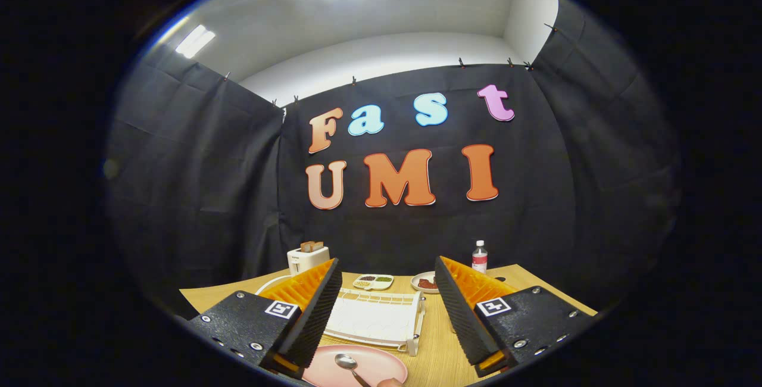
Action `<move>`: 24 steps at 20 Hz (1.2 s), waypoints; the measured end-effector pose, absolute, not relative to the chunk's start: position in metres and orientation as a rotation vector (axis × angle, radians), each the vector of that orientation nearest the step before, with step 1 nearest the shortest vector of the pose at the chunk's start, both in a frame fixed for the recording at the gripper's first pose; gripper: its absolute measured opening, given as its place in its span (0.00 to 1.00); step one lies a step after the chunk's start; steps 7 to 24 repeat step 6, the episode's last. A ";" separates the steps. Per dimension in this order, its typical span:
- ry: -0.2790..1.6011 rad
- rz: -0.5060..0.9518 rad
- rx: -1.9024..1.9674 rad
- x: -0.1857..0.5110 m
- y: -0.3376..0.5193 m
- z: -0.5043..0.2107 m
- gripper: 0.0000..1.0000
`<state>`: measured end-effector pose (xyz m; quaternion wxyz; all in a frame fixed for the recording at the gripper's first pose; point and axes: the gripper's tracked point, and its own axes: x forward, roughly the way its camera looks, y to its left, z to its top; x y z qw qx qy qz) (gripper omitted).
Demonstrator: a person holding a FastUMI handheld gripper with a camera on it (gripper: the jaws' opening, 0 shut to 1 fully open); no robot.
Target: Take the plate from the dish rack, then take the spoon from the basket and place it into the plate.
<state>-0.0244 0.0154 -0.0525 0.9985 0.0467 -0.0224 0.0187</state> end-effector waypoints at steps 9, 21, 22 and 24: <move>-0.055 -0.002 0.071 -0.022 0.002 -0.052 0.93; -0.055 -0.002 0.071 -0.022 0.002 -0.052 0.93; -0.055 -0.002 0.071 -0.022 0.002 -0.052 0.93; -0.055 -0.002 0.071 -0.022 0.002 -0.052 0.93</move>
